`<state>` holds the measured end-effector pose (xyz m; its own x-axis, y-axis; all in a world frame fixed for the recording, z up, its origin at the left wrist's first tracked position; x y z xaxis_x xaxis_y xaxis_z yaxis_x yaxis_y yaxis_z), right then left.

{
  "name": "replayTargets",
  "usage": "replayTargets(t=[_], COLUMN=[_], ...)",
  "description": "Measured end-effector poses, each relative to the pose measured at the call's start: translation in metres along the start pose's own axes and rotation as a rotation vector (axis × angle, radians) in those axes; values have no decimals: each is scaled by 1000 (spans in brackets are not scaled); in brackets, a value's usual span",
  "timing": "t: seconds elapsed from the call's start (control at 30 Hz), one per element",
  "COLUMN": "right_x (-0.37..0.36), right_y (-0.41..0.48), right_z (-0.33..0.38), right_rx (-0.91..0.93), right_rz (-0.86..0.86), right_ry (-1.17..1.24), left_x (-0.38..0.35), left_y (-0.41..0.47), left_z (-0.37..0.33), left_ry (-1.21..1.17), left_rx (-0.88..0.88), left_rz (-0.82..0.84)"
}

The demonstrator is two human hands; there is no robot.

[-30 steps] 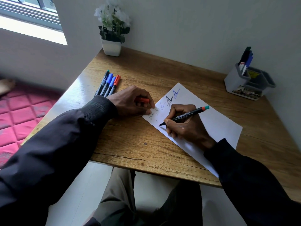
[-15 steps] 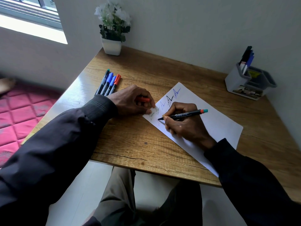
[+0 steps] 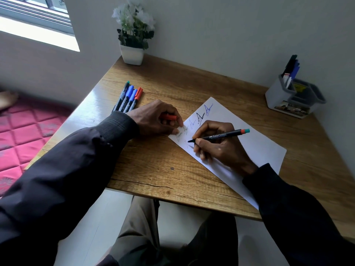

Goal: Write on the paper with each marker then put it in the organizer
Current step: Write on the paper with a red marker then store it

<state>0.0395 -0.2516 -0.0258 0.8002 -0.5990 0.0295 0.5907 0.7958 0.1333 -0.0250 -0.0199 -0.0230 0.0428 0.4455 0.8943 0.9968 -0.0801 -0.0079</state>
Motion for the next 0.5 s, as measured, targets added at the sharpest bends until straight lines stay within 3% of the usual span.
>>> replayTargets(t=[0.5], right_x=[3], right_y=[2], right_z=[-5], right_rx=[74], right_rz=[3], right_ry=[-205], left_x=[0], left_y=[0], left_z=[-1], left_ry=[14], left_rx=[-2], left_rz=[0])
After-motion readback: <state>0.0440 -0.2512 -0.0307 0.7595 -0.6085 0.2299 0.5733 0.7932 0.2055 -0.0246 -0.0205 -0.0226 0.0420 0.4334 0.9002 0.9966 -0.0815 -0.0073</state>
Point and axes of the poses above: each hand's wrist, its own y-axis towards the middle knuckle, its own x-axis out of the back of the hand, z = x × y, the point moved 1 cm from there along y, towards the middle knuckle, and after that the axes turned 15 degrees about y, right-handed, at the moved point
